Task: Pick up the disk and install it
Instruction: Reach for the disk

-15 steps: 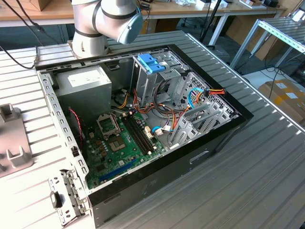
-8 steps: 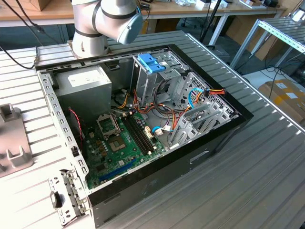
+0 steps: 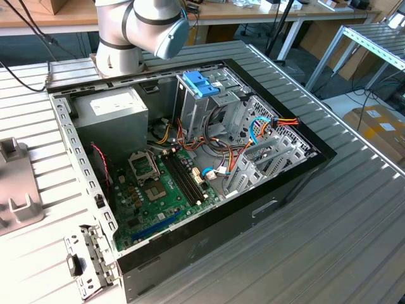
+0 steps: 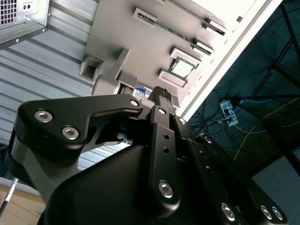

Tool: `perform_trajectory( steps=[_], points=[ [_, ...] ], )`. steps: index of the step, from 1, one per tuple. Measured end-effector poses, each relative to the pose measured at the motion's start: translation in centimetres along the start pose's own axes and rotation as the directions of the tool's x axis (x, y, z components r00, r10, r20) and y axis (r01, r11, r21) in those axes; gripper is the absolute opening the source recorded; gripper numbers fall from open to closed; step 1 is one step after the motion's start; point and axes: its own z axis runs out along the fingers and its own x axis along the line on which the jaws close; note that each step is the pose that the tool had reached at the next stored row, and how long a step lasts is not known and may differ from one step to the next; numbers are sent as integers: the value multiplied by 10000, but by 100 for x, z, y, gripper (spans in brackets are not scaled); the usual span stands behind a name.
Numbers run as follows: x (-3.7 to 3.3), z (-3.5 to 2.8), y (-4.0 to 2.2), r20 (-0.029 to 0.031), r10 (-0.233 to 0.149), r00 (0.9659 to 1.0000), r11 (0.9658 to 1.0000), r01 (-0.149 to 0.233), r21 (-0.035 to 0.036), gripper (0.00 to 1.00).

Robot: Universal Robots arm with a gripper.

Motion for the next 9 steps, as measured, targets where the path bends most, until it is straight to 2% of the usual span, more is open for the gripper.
perform_trajectory(
  steps=[9],
  points=[
    [5,13,60,1,-1,10000,10000,1,0,11]
  ],
)
